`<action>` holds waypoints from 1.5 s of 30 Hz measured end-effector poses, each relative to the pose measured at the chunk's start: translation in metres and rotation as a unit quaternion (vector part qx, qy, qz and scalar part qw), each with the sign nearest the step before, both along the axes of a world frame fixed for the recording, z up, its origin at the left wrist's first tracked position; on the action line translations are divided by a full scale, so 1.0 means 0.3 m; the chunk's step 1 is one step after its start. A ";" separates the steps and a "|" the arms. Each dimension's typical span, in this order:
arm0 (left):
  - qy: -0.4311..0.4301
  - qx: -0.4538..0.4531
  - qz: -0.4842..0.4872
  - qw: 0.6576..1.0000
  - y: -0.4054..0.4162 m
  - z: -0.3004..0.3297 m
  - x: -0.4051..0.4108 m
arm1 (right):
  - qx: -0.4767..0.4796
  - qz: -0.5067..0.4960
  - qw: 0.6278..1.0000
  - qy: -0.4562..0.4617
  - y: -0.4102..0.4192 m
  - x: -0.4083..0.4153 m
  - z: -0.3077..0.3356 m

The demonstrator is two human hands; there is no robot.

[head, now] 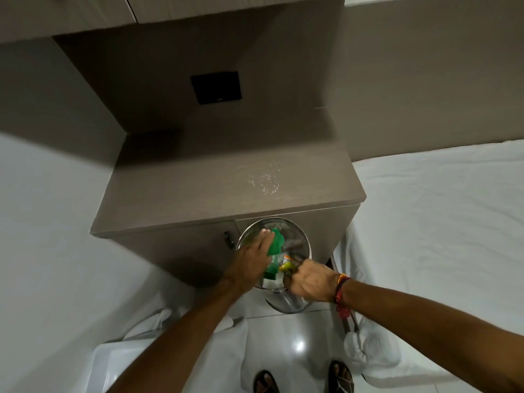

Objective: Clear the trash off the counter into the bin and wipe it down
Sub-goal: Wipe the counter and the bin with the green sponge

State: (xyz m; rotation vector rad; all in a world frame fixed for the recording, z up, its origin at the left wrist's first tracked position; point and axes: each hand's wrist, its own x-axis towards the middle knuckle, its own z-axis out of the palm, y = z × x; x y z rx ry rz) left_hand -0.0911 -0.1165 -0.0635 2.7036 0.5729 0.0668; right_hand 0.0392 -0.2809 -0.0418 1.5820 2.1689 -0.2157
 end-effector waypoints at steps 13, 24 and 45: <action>0.005 0.060 0.202 0.977 0.530 0.256 0.208 | 0.076 0.018 0.997 0.026 -0.055 0.036 -0.047; 0.003 -0.083 0.177 0.981 0.463 0.176 0.480 | 0.100 0.029 0.994 0.013 -0.076 0.114 -0.050; -0.036 0.027 -0.141 0.989 0.001 0.047 0.194 | 0.076 0.068 0.995 0.005 -0.084 0.121 0.053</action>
